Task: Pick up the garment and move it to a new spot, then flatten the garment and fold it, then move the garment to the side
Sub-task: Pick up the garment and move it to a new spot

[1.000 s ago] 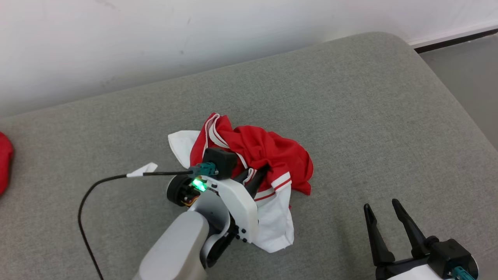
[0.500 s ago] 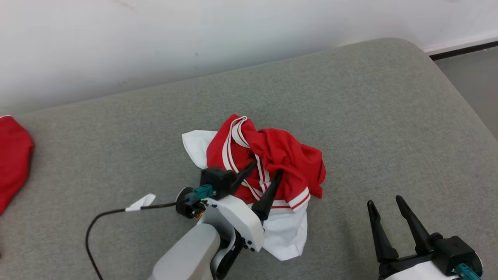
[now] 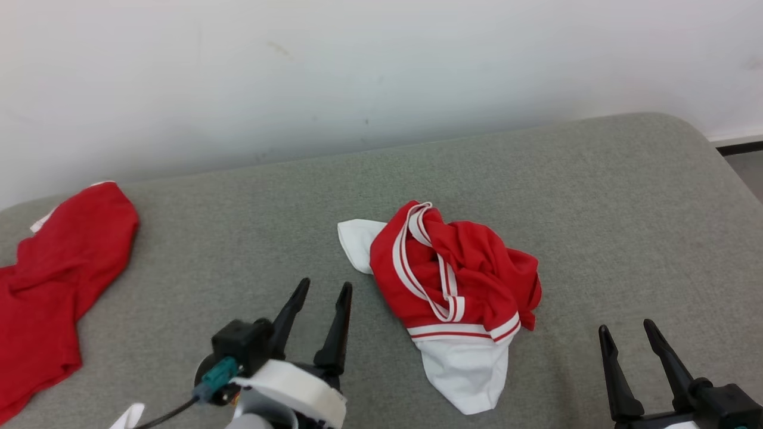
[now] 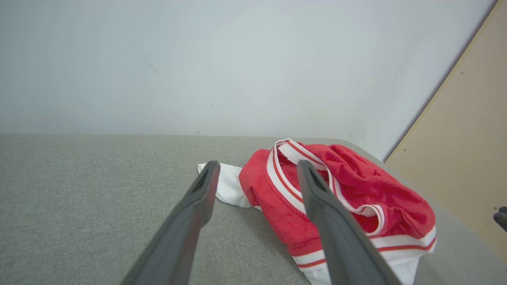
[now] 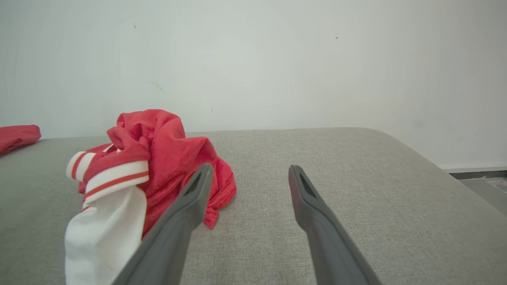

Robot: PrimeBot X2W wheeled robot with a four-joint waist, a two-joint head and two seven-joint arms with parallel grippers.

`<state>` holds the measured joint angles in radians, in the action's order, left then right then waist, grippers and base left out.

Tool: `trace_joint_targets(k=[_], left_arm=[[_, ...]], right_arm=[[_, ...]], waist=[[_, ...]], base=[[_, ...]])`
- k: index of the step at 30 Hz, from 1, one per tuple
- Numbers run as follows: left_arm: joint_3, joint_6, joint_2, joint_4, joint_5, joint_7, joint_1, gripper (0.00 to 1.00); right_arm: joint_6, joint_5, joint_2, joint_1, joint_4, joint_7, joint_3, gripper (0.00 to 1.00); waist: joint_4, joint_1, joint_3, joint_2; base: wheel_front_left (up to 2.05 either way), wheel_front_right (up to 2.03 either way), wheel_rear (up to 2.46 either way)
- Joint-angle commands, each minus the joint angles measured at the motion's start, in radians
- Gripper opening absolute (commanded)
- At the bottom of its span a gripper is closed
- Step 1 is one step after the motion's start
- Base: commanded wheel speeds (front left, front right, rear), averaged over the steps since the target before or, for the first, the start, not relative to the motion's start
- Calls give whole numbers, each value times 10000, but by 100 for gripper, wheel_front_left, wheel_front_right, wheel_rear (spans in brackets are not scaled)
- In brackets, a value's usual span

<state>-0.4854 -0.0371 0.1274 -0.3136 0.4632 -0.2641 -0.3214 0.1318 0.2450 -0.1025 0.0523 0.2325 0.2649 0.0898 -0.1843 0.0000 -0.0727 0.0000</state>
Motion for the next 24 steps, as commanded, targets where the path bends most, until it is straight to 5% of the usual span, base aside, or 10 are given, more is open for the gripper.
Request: trace_joint_targets(k=[1, 12, 24], left_arm=[[435, -72, -35, 389, -123, -2, 671, 100], [2689, -62, -358, 1758, -1351, -4, 2961, 100], [4560, 611, -743, 2390, -2233, -5, 4635, 100]], right_arm=[[-21, -60, -108, -221, -20, -8, -54, 100], [-21, -280, -170, -595, -113, -8, -122, 100], [-21, -536, 57, -1138, -75, -8, -389, 100]], waist=[[310, 0, 248, 0], [811, 0, 564, 0], [1087, 0, 889, 0]], base=[[0, 0, 0], [0, 0, 0], [0, 0, 0]])
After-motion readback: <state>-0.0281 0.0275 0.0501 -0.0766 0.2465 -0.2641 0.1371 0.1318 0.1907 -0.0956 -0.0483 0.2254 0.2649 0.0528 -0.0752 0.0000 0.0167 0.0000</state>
